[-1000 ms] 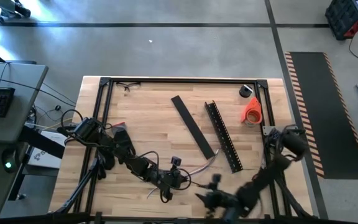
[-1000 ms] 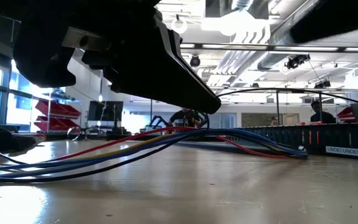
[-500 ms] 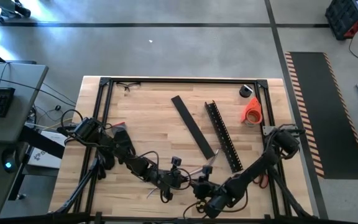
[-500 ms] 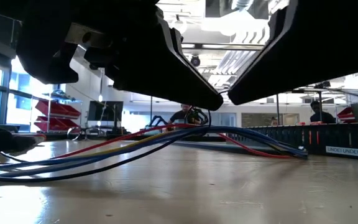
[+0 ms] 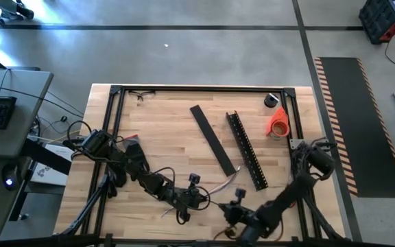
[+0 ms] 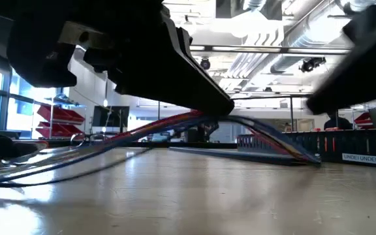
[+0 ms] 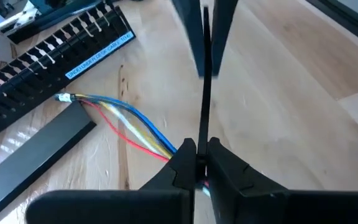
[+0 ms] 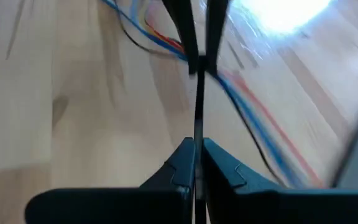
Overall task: Ziptie cables
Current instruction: Wrap the black zip tie on the cables
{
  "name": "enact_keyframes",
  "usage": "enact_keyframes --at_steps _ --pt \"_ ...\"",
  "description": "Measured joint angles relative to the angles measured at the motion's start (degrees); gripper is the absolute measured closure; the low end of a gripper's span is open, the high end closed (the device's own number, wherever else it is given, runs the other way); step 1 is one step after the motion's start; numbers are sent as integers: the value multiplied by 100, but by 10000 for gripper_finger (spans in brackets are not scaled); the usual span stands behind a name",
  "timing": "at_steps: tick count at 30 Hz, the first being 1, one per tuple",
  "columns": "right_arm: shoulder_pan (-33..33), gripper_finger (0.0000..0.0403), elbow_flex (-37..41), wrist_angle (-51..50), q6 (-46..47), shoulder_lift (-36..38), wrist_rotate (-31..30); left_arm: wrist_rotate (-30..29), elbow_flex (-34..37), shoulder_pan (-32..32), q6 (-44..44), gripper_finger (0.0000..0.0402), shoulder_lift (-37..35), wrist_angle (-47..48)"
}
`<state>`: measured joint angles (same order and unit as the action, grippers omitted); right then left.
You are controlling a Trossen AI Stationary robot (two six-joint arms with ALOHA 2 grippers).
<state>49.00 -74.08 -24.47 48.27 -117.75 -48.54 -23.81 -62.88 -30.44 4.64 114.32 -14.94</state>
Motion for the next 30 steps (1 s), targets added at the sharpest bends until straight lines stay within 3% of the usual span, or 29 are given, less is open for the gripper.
enact_keyframes --at_steps 6,11,15,20,23,27,30 --pt "663 403 -24 -1437 2141 5 -295 -21 65 12 -121 396 2 -94" --pt "1194 401 -11 -2521 3478 7 229 -77 136 1 -165 396 37 262" --pt "1289 401 -4 -3036 4150 8 318 -109 110 17 -270 396 20 212" --pt "1255 402 -27 -3036 3893 96 483 -67 115 43 -285 396 48 212" --pt "1133 397 -170 -3356 3694 115 1240 -18 115 42 -312 396 48 226" --pt "942 355 -560 -4158 3564 164 2360 -16 114 42 -268 396 29 184" --pt "884 306 -816 -4373 3100 179 2492 6 113 42 -328 396 26 223"
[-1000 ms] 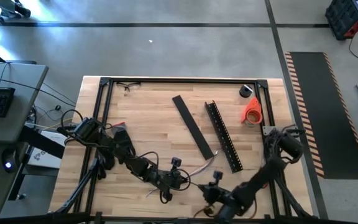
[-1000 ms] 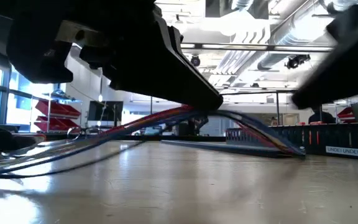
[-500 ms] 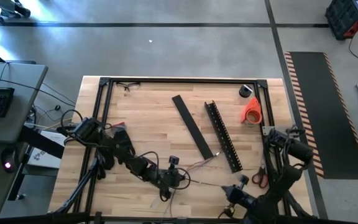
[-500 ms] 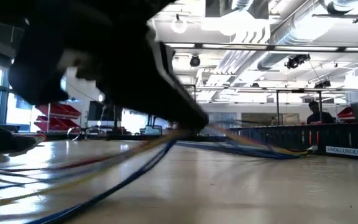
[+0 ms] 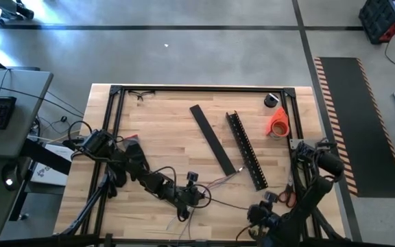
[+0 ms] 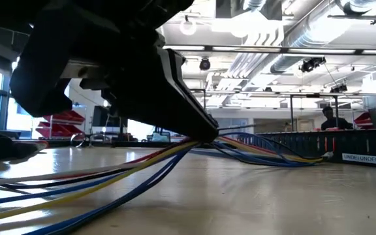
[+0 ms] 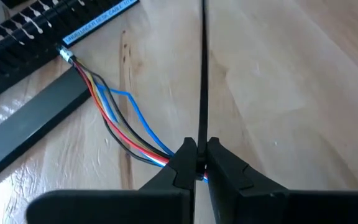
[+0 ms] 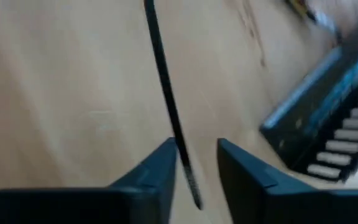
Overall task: Ziptie cables
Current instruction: Wrap the black zip tie on the cables
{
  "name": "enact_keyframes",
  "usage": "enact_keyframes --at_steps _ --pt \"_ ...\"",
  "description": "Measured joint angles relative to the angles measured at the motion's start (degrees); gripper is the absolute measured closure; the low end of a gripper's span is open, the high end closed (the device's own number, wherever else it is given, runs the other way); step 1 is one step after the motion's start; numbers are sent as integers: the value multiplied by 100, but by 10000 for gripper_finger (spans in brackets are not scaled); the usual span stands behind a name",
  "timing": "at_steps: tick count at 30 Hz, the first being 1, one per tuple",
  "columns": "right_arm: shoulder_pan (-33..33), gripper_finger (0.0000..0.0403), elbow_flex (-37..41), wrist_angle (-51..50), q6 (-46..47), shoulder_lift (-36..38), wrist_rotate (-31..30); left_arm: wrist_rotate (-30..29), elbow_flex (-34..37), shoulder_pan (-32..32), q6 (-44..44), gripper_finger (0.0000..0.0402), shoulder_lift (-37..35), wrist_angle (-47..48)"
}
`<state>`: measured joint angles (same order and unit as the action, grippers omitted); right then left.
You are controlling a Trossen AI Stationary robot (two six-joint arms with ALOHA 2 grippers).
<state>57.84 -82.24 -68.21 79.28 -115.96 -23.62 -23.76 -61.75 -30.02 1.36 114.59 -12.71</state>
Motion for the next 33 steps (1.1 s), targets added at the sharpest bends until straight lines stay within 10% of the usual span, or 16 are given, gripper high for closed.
enact_keyframes --at_steps 5,12,22,33 --pt "102 226 -655 -45 -1374 13 -325 21 -3 0 -77 396 0 100" --pt "394 182 -1788 -1594 -782 46 -1310 60 -3 0 -130 396 0 219" --pt "-349 198 361 3399 -3103 28 -3156 69 -3 -15 -174 396 -2 171" --pt "-1510 255 1937 7242 -5149 3 -2194 75 -3 -15 -179 396 -2 157"
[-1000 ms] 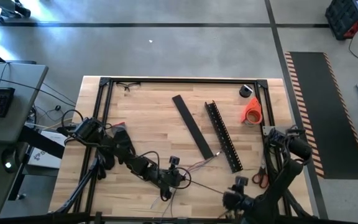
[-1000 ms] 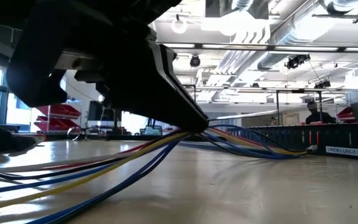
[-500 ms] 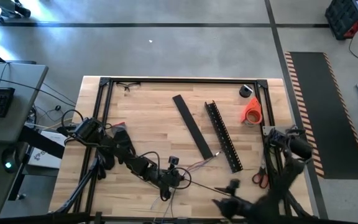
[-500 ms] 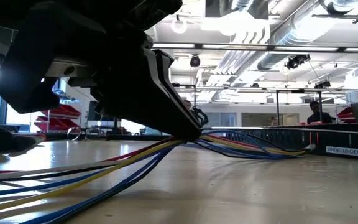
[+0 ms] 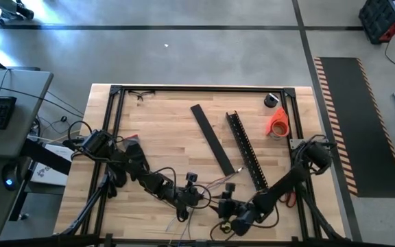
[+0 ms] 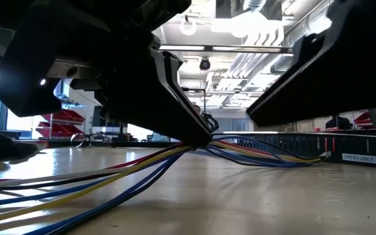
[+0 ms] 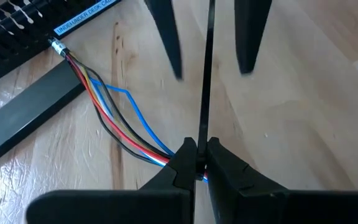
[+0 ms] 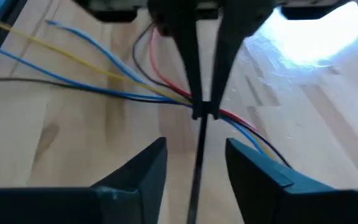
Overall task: Ziptie cables
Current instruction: Wrap the black zip tie on the cables, then put the zip tied cables into the black cable duct
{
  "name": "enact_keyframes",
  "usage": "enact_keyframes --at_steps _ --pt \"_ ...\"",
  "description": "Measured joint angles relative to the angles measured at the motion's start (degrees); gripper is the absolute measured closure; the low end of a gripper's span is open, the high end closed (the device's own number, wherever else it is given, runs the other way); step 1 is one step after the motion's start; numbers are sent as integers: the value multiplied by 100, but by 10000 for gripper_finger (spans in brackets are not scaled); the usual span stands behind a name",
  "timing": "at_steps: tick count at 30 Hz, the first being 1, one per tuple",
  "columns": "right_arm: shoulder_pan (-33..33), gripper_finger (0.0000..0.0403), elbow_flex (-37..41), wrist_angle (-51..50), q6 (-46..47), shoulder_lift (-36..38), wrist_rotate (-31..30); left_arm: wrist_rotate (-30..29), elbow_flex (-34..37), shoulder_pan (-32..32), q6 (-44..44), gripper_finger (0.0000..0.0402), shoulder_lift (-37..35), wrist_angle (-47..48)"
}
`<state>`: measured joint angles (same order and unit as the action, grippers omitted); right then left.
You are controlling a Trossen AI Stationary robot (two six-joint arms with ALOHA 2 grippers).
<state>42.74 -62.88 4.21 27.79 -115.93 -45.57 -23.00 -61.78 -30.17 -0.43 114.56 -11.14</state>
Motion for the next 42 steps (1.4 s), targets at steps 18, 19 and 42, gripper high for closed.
enact_keyframes --at_steps 18,19,42 --pt "-39 400 -6 345 -183 -335 -74 56 -9 4 -87 396 -7 -49" --pt "18 401 -8 340 -106 -335 -86 94 -17 4 -87 397 -7 -56" --pt "-75 302 -1180 -1695 208 -212 1482 486 -337 4 -914 280 -564 1765"
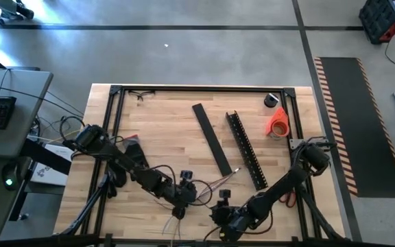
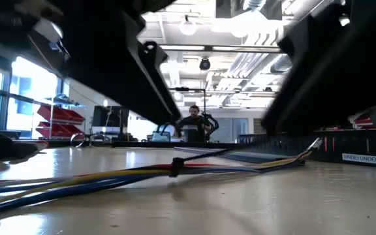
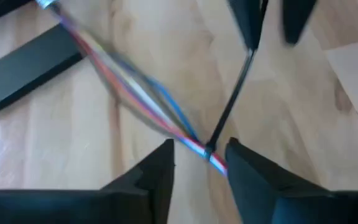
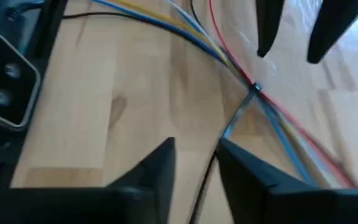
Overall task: Ziptie cables
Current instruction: Put the zip tied cables into the black cable duct
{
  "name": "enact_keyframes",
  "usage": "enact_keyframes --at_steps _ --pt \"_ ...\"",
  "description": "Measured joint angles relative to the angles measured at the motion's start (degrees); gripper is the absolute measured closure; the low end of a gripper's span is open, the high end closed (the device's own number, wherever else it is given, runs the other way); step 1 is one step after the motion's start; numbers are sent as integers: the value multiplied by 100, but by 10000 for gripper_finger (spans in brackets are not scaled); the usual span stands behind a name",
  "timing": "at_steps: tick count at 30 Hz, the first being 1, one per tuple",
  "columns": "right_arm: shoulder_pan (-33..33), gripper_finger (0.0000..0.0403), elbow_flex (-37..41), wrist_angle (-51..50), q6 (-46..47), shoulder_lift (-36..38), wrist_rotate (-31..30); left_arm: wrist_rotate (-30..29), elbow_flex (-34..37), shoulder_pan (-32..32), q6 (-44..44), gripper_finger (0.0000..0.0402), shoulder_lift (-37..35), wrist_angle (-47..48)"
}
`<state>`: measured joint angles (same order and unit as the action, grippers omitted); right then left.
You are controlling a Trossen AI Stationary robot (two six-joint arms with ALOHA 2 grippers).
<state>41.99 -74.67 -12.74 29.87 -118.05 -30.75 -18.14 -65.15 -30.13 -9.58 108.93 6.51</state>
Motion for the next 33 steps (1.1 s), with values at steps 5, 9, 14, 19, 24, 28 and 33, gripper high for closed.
enact_keyframes --at_steps 5,9,14,19,24,28,33 --pt "-28 220 -630 -1113 -621 169 236 -62 -84 -137 -604 243 -249 372" --pt "-24 171 -1029 -1845 -922 347 243 -192 -16 -305 -1156 238 -194 121" --pt "17 147 -1159 -2601 -840 655 211 -858 79 -496 -1843 240 -23 112" --pt "161 148 -1159 -3205 -413 1071 247 -1015 77 -473 -2330 240 399 -253" --pt "481 149 -1161 -3407 -99 1615 240 -644 76 -336 -2668 240 716 -350" --pt "717 149 -1163 -3449 114 1893 187 -205 51 -242 -2728 255 773 -288" --pt "902 149 -1142 -3210 122 2002 466 370 41 -185 -2564 337 783 -10"
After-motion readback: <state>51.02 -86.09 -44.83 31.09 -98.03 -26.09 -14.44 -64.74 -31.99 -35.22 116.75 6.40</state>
